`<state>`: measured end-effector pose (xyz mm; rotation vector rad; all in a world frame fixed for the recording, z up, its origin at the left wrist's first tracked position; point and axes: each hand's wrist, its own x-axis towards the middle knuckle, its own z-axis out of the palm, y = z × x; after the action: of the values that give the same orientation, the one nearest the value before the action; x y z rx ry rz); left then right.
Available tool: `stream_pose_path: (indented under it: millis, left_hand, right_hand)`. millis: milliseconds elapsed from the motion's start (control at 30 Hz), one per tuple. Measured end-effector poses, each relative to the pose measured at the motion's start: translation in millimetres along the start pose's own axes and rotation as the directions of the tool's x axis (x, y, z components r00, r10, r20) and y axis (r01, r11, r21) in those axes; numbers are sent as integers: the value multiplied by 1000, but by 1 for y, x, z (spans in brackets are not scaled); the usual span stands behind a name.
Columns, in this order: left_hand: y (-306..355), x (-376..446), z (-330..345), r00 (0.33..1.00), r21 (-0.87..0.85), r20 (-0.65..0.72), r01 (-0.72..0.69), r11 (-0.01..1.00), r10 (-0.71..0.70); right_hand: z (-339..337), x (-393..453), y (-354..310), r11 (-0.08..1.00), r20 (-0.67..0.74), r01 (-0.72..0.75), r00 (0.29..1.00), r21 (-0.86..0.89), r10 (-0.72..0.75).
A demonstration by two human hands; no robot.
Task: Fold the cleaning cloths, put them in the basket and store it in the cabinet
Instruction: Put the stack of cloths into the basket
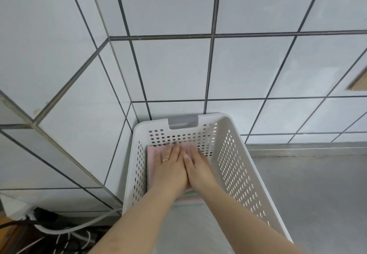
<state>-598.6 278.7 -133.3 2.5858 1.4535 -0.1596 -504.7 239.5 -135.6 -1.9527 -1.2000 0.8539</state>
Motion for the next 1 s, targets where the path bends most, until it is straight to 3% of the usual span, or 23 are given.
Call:
stream_pose_path:
  millis: [100,267,467,567,633,800,867,900,933,1000]
  left_hand:
    - [-7,-4,4,999,-26,-42,21,999,-22]
    - [-9,-7,12,999,33,-21,26,999,-25]
    - [0,-5,-8,999,-27,-31,25,999,-26]
    - [11,-10,-32,984,-139,-129,-140,980,122]
    - [20,-21,-50,954,-158,-169,-274,948,248]
    - [22,-62,-73,953,-185,-159,-284,941,257]
    - [20,-73,-72,969,-337,-37,-244,909,246]
    - [20,-76,-69,960,-377,104,-204,903,260]
    - [20,-77,-63,917,-348,268,-194,917,296]
    - [21,-71,-49,760,-214,578,-210,954,297]
  right_hand:
    - [10,-4,18,995,27,19,1000,-101,-16]
    - [15,-10,26,999,33,35,999,-26,-34]
    - [2,-7,19,961,101,-190,980,202,173]
    - [-9,-1,6,926,145,-315,946,210,289]
    - [-15,2,-2,928,155,-323,942,184,297]
    - [-32,5,-6,884,236,-441,885,155,401]
    - [-38,4,-3,826,237,-503,861,256,450]
    - [-40,3,-3,788,246,-533,845,308,475]
    - [-39,1,-3,753,258,-556,831,351,493]
    - [-36,-2,-1,718,282,-575,818,392,501]
